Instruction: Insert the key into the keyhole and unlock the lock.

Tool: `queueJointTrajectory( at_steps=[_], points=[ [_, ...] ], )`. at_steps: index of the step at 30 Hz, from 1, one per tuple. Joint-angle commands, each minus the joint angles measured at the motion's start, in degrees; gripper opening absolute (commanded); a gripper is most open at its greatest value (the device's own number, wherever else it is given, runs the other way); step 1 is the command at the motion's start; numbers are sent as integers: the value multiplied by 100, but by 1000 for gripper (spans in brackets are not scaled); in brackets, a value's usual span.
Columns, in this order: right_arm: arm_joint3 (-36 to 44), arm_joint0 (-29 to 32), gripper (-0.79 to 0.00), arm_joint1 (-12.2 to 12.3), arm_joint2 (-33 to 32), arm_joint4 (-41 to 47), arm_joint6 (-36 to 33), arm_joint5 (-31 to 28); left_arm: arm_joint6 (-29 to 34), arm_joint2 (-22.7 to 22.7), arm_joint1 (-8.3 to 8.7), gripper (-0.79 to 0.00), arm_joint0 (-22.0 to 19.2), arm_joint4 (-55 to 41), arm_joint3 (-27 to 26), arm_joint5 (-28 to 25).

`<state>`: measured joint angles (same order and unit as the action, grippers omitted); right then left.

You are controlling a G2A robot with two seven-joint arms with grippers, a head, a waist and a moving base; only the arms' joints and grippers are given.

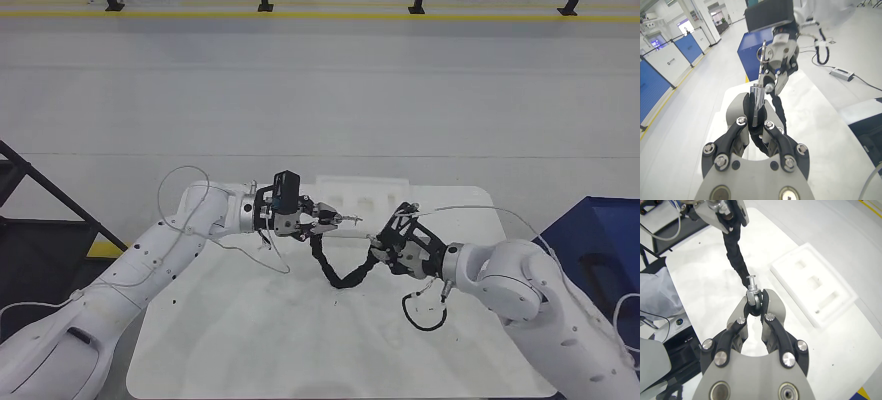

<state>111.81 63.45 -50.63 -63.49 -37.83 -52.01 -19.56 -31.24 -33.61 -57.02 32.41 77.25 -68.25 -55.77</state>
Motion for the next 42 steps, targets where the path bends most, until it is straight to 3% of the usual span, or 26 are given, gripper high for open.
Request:
queueJointTrajectory(
  at_steps=[1,8,10,12,15,18,23,24,25,26,27,34,42],
  points=[
    [-36,-2,-785,11,-20,-93,-179,2,203,8,-1,-785,32,156,69,16],
    [-240,12,-785,14,38,-58,-521,-60,893,155,-79,-785,91,633,227,69],
    [-303,-19,-699,4,92,-40,-614,-34,1136,227,-122,-785,84,748,289,62],
    [-374,-62,-508,-6,138,-59,-705,14,1334,306,-175,-785,73,826,346,25],
    [-451,-95,-400,-21,183,-22,-708,15,1593,432,-258,-785,34,949,404,-84],
    [-482,-102,-219,-26,184,34,-709,7,1774,592,-346,-785,8,1035,461,-223],
    [-462,-51,0,-10,73,131,-689,-22,1846,1069,-470,-785,-98,1067,590,-223],
    [-448,-29,0,-6,39,169,-654,-34,1836,1177,-490,-656,-134,1061,617,-223],
    [-440,-7,0,0,3,181,-635,-49,1834,1316,-509,-465,-169,1060,636,-223],
    [-427,15,0,6,-31,196,-617,-68,1838,1477,-527,-409,-219,1064,652,-223],
    [-413,38,0,11,-65,232,-570,-100,1809,1627,-543,0,-284,1027,682,-223],
    [-374,103,0,35,-255,353,-334,-349,1172,2312,-580,0,-827,494,956,-223],
    [-721,-242,0,4,-272,625,220,-1298,515,2372,-423,0,-1568,172,1253,-223]
  ],
)
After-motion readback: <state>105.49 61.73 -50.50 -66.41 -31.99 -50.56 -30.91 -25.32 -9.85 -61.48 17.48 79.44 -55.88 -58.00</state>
